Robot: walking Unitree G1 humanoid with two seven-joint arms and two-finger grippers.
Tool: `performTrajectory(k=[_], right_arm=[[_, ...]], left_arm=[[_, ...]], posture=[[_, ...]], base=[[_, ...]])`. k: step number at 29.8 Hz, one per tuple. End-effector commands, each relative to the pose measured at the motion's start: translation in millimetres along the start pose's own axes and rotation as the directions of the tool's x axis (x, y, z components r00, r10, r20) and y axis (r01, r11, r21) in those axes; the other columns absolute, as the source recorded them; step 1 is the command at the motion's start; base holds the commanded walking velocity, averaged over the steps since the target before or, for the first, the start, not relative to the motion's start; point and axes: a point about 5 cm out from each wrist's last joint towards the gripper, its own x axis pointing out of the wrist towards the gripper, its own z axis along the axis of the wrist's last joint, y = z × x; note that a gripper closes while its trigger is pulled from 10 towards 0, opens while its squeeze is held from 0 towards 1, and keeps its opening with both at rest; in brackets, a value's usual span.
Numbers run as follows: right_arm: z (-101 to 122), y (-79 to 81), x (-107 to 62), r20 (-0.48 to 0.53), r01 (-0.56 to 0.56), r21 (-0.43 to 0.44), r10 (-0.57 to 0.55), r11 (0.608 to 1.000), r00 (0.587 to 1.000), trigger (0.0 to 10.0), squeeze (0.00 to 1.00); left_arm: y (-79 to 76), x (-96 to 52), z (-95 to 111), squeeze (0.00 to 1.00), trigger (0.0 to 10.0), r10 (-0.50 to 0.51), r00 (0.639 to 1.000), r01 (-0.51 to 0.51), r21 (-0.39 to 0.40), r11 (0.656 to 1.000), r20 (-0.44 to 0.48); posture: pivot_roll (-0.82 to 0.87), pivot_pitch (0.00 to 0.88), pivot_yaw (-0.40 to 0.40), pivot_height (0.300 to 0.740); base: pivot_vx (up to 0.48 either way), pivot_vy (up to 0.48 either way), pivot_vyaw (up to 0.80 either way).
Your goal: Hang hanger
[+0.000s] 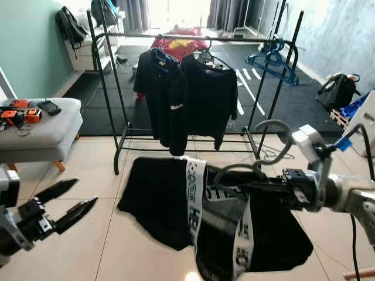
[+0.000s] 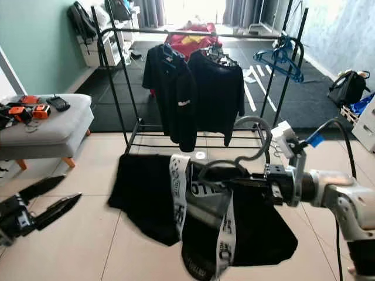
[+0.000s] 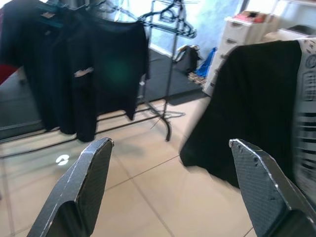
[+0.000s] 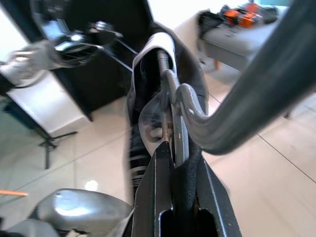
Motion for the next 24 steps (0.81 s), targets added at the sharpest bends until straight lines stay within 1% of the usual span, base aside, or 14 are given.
performTrajectory(k=[1, 2, 3, 5, 6, 7, 9, 10, 11, 14, 16, 17, 22, 24], right_arm=[[-4.8, -13.2, -0.7, -0.001, 0.147, 0.002, -0.147, 0.989, 0.989, 9.3, 0.00], [-18.4, -29.5, 7.3, 0.010, 0.350, 0.010, -0.350, 0.937, 0.937, 10.0, 0.00], [-34.4, -39.3, 18.6, 0.041, 0.511, 0.060, -0.514, 0.857, 0.857, 10.0, 0.00], [-34.4, -39.3, 18.6, 0.041, 0.511, 0.060, -0.514, 0.857, 0.857, 10.0, 0.00], [-55.5, -39.0, 35.1, 0.073, 0.608, 0.156, -0.623, 0.778, 0.779, 10.0, 0.00], [-55.5, -39.0, 35.1, 0.073, 0.608, 0.156, -0.623, 0.778, 0.779, 10.0, 0.00], [-76.6, -32.8, 47.0, 0.095, 0.648, 0.215, -0.676, 0.731, 0.731, 10.0, 0.00], [-76.6, -32.8, 47.0, 0.095, 0.648, 0.215, -0.676, 0.731, 0.731, 10.0, 0.00], [-90.6, -29.4, 51.4, 0.086, 0.668, 0.223, -0.697, 0.710, 0.712, 10.0, 0.00], [-100.3, -27.4, 56.1, 0.057, 0.697, 0.161, -0.711, 0.699, 0.700, 10.0, 0.00], [-100.4, -33.1, 52.5, 0.052, 0.710, 0.187, -0.728, 0.679, 0.683, 10.0, 0.00], [-97.8, -40.7, 48.6, 0.065, 0.714, 0.224, -0.741, 0.663, 0.668, 10.0, 0.00], [-98.4, -41.7, 51.9, 0.074, 0.727, 0.212, -0.753, 0.653, 0.654, 10.0, 0.00], [-99.0, -41.2, 54.8, 0.084, 0.732, 0.204, -0.757, 0.649, 0.648, 10.0, 0.00]], left_arm=[[5.7, -0.5, -10.0, 0.00, 10.0, 0.107, 0.994, -0.107, -0.020, 0.994, -0.015], [3.6, 2.3, -31.6, 0.00, 10.0, 0.293, 0.954, -0.296, -0.051, 0.954, -0.066], [-6.9, 3.1, -55.9, 0.00, 10.0, 0.461, 0.877, -0.475, -0.089, 0.876, -0.136], [-6.9, 3.1, -55.9, 0.00, 10.0, 0.461, 0.877, -0.475, -0.089, 0.876, -0.136], [-28.9, 2.8, -78.2, 0.00, 10.0, 0.591, 0.779, -0.621, -0.127, 0.773, -0.211], [-28.9, 2.8, -78.2, 0.00, 10.0, 0.591, 0.779, -0.621, -0.127, 0.773, -0.211], [-44.7, 1.6, -81.8, 0.00, 10.0, 0.633, 0.748, -0.663, -0.177, 0.727, -0.201], [-44.7, 1.6, -81.8, 0.00, 10.0, 0.633, 0.748, -0.663, -0.177, 0.727, -0.201], [-48.6, -1.0, -86.6, 0.00, 10.0, 0.655, 0.713, -0.695, -0.126, 0.708, -0.251], [-53.6, -4.4, -92.3, 0.00, 10.0, 0.641, 0.720, -0.679, -0.078, 0.730, -0.266], [-52.1, -3.3, -92.2, 0.00, 10.0, 0.644, 0.722, -0.676, -0.059, 0.735, -0.253], [-47.2, 2.7, -91.5, 0.00, 10.0, 0.645, 0.732, -0.670, -0.063, 0.739, -0.217], [-47.6, 7.8, -91.1, 0.00, 10.0, 0.655, 0.727, -0.677, -0.061, 0.733, -0.206], [-50.1, 12.4, -89.6, 0.00, 10.0, 0.648, 0.735, -0.668, -0.046, 0.743, -0.201]], posture=[[-0.08, 0.022, 0.000, 0.740], [-0.09, 0.029, -0.001, 0.740], [-0.10, 0.033, 0.001, 0.740], [-0.10, 0.033, 0.001, 0.740], [-0.10, 0.035, -0.011, 0.740], [-0.10, 0.035, -0.011, 0.740], [-0.09, 0.030, -0.026, 0.740], [-0.09, 0.030, -0.026, 0.740], [-0.07, 0.025, -0.031, 0.740], [-0.06, 0.027, -0.034, 0.740], [-0.07, 0.022, -0.035, 0.740], [-0.08, 0.019, -0.032, 0.740], [-0.08, 0.014, -0.034, 0.740], [-0.09, 0.008, -0.034, 0.740]], base=[[0.000, 0.000, 0.00], [0.000, 0.000, 0.00], [0.000, 0.000, 0.00], [0.000, 0.000, 0.00], [0.000, 0.000, 0.00], [0.000, 0.000, 0.00], [0.000, 0.000, 0.00], [0.000, 0.000, 0.00], [0.000, 0.000, 0.00], [0.000, 0.000, 0.00], [0.439, 0.000, 0.00], [0.439, 0.000, 0.00], [0.436, 0.000, 0.00], [0.439, 0.000, 0.00]])
